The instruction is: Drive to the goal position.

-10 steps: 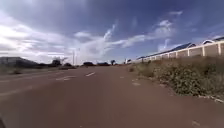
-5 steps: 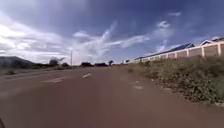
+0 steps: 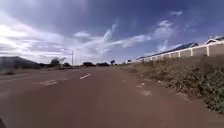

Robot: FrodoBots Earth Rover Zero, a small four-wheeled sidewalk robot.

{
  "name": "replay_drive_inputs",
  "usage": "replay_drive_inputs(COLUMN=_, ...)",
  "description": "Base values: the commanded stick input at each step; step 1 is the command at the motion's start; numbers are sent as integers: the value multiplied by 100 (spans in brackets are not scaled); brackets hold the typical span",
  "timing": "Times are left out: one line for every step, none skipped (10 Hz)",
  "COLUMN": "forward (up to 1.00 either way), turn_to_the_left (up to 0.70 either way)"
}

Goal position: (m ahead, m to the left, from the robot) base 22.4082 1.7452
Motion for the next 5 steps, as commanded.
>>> replay_drive_inputs(forward=100, turn_to_the_left=0)
replay_drive_inputs(forward=100, turn_to_the_left=0)
replay_drive_inputs(forward=100, turn_to_the_left=0)
replay_drive_inputs(forward=100, turn_to_the_left=0)
replay_drive_inputs(forward=100, turn_to_the_left=0)
